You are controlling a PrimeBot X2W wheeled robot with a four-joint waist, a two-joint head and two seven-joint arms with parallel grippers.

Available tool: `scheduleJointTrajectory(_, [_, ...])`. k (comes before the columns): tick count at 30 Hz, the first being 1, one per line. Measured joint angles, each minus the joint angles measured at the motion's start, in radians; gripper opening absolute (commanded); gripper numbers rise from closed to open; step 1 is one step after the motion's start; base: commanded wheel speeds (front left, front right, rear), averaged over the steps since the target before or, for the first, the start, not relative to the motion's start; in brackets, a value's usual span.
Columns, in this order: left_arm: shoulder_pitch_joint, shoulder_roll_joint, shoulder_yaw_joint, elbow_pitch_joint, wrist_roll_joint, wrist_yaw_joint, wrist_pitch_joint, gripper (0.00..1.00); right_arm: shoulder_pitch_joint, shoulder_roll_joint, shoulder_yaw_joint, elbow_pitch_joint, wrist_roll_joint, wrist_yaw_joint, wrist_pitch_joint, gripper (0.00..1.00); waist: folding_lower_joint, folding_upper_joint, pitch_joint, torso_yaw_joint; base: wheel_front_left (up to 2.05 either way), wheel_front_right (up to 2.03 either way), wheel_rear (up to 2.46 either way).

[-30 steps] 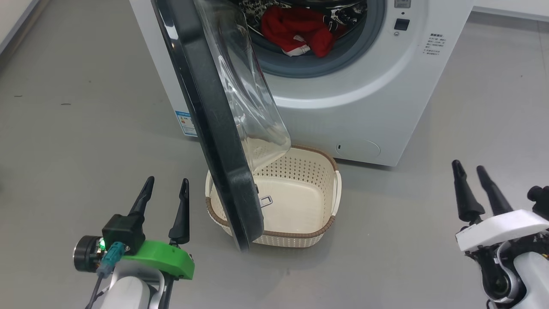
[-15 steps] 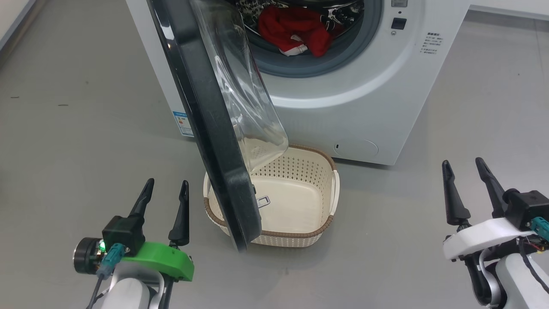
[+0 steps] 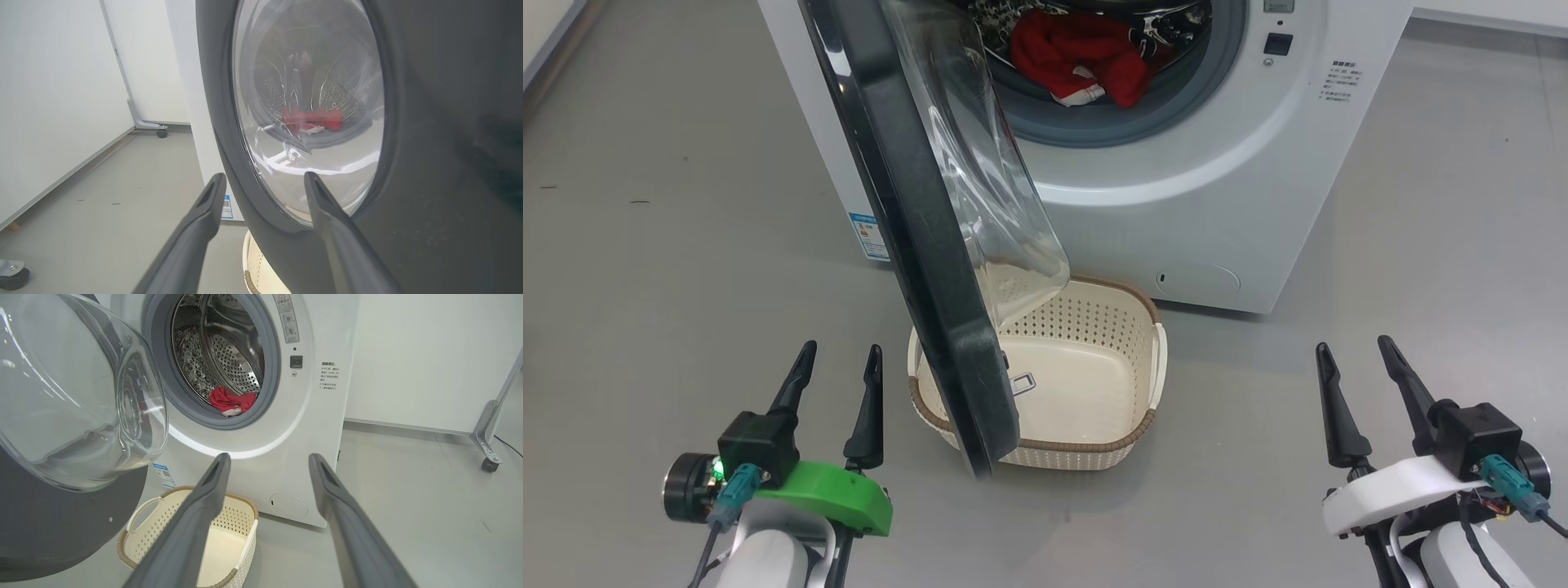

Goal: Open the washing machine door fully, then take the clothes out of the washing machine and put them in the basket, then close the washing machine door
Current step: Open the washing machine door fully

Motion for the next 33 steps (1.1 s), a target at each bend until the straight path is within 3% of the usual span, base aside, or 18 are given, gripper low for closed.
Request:
scheduleJointTrajectory(18, [0.0,0.0,0.0,0.007,0.0,0.0,0.0,1.0,0.013,0.055,-0.045,-0.012,-0.067,-0.005,0.0,1.0,0.0,0.0,0.006,-0.009,0.0,0.0,0.0])
scheduleJointTrajectory(29, [0.001,0.0,-0.001,0.014,-0.001,0.0,0.0,1.0,0.032,0.08,-0.074,-0.012,-0.088,0.013,0.0,1.0,0.0,0.0,-0.002,-0.014,0.0,0.0,0.0])
scheduleJointTrajectory(30, [0.001,0.0,-0.001,0.015,-0.001,0.0,0.0,0.9,0.032,0.082,-0.077,-0.012,-0.091,0.016,0.0,1.0,0.0,0.0,-0.003,-0.014,0.0,0.0,0.0])
scheduleJointTrajectory(31, [0.001,0.0,-0.002,0.017,-0.001,0.0,0.0,0.37,0.033,0.083,-0.08,-0.012,-0.095,0.021,0.0,1.0,0.0,0.0,-0.004,-0.015,0.0,0.0,0.0])
scheduleJointTrajectory(32, [0.002,0.0,-0.002,0.018,-0.001,0.0,0.0,0.07,0.033,0.085,-0.081,-0.011,-0.096,0.021,0.0,1.0,0.0,0.0,-0.005,-0.015,0.0,0.0,0.0])
scheduleJointTrajectory(33, [0.002,0.0,-0.002,0.02,-0.001,0.001,0.0,0.0,0.033,0.086,-0.083,-0.011,-0.096,0.022,0.0,1.0,0.0,0.0,-0.006,-0.015,0.0,0.0,0.0])
